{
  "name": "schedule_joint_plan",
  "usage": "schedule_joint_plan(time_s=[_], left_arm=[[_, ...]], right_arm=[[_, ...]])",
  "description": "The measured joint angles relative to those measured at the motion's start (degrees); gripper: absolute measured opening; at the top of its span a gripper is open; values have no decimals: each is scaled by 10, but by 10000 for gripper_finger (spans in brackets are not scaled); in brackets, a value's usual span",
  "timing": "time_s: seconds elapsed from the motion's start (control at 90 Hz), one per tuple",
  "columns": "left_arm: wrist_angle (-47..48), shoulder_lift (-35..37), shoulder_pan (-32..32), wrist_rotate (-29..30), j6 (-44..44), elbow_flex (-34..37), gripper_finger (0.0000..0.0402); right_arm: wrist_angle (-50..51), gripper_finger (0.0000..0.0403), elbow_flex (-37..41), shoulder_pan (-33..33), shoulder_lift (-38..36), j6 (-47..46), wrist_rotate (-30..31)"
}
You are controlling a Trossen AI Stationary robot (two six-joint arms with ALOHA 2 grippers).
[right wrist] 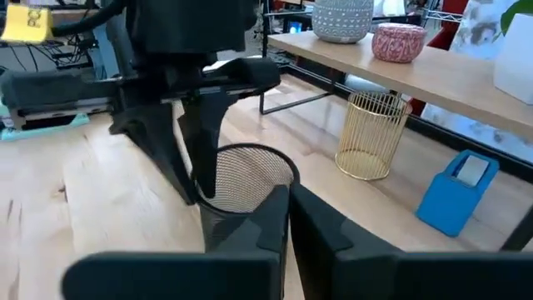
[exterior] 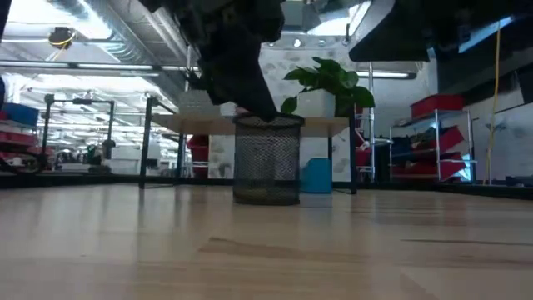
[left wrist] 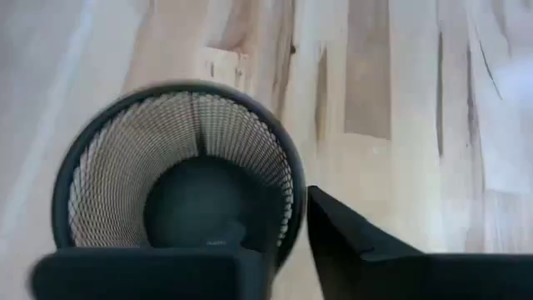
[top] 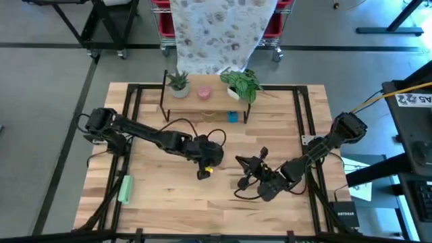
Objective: Stock shelves
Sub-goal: Move the black pen holder in the center of the table, then put the light blue stapler under the shelf
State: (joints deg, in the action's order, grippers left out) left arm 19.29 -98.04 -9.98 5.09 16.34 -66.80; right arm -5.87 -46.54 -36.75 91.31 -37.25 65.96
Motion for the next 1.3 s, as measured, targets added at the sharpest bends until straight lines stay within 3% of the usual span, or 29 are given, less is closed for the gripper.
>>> schedule_joint_plan(time_s=[0.222, 0.489, 0.689, 0.844, 0.944, 1.1, 1.3], left_arm=[[70, 3, 0, 0, 5, -23, 160], [358, 31, 2, -21, 105, -160, 192], [522, 80, -16, -58, 262, -210, 192], [638, 114, -99, -54, 465, -183, 192], [656, 118, -176, -56, 604, -151, 193], [600, 118, -275, -112, 770, -88, 212], [547, 118, -347, -195, 877, -7, 262]], right_arm=[[0, 0, 0, 0, 0, 0, 0], [-1, 0, 0, 0, 0, 0, 0], [-4, 0, 0, 0, 0, 0, 11], [-7, 0, 0, 0, 1, 0, 20], [-9, 0, 0, 0, 4, 0, 29], [-9, 0, 0, 0, 6, 2, 30], [-9, 0, 0, 0, 6, 2, 31]])
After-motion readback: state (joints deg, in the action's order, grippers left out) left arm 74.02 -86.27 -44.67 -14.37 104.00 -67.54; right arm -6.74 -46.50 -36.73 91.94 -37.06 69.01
